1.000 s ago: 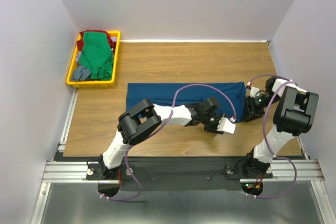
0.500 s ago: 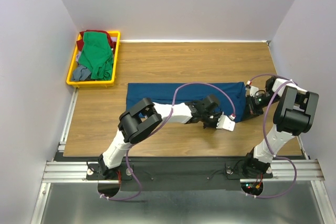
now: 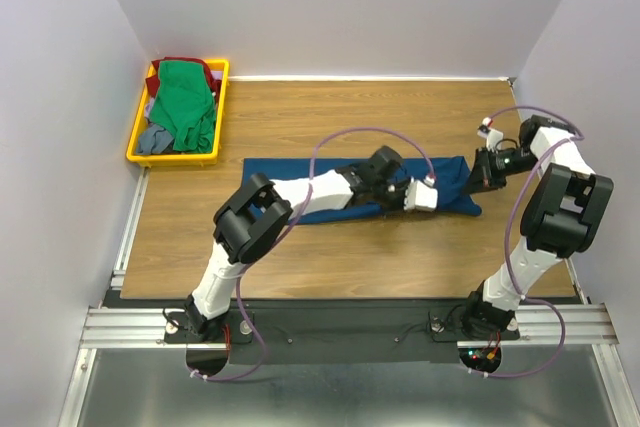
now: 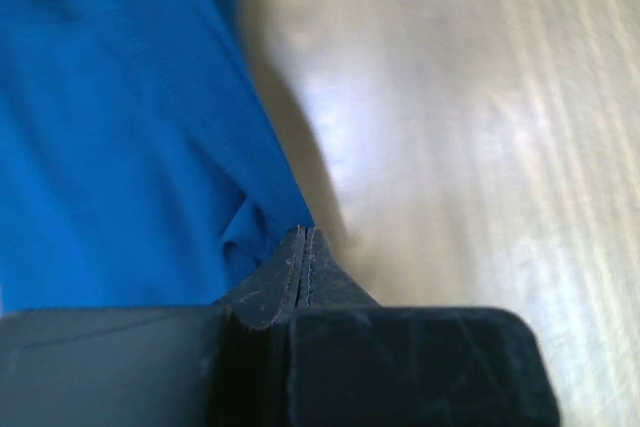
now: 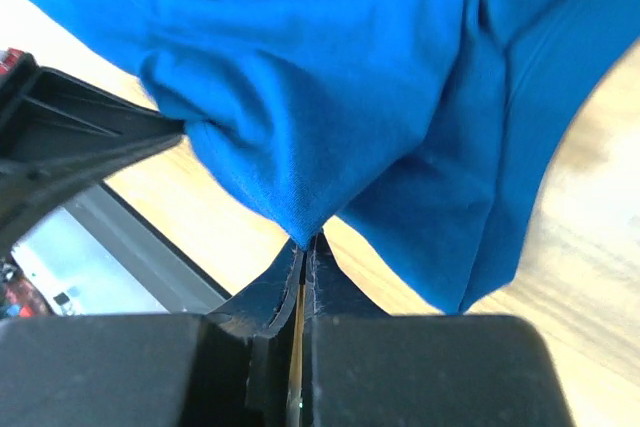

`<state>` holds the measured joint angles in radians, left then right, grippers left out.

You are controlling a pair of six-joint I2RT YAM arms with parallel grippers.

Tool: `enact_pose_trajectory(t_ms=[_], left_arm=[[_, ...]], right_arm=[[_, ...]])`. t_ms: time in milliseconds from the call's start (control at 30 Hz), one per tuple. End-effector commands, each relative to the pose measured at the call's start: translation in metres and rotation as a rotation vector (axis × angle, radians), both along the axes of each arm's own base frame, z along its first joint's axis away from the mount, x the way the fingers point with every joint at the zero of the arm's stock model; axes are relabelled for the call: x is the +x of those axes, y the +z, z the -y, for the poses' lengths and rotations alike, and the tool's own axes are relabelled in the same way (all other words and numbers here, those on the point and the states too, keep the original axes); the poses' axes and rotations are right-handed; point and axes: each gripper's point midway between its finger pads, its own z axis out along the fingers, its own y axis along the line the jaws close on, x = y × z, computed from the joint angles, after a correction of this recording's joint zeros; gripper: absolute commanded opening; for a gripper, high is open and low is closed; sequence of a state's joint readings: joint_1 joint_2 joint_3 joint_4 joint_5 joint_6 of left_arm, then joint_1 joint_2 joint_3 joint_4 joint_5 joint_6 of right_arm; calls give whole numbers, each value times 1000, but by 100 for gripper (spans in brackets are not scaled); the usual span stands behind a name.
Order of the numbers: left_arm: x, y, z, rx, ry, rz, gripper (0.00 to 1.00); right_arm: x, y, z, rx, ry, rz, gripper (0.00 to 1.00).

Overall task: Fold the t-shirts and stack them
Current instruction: Fold the tshirt

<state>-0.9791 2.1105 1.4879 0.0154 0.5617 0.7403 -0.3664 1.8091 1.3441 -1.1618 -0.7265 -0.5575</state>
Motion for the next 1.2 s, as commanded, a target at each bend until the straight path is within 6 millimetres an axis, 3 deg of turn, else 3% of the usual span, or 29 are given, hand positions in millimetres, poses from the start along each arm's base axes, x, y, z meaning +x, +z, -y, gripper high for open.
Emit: enact_pose_trajectory(t_ms=[0, 200, 300, 733, 900, 1167], left_arm=[[37, 103, 3, -196, 56, 34, 0], [79, 122, -8, -246, 124, 34, 0], [91, 127, -12, -258, 144, 44, 0], [170, 115, -34, -266, 283, 121, 0], [181, 100, -34, -251, 285, 123, 0], [182, 76, -30, -225, 279, 98, 0]], right_arm=[[34, 24, -1, 68, -12, 84, 1], [80, 28, -5, 93, -19, 124, 1], [90, 29, -7, 83, -12, 137, 0], [154, 17, -9, 62, -39, 177, 1], [167, 5, -4, 40, -59, 168, 0], [175, -9, -7, 12, -57, 153, 1]])
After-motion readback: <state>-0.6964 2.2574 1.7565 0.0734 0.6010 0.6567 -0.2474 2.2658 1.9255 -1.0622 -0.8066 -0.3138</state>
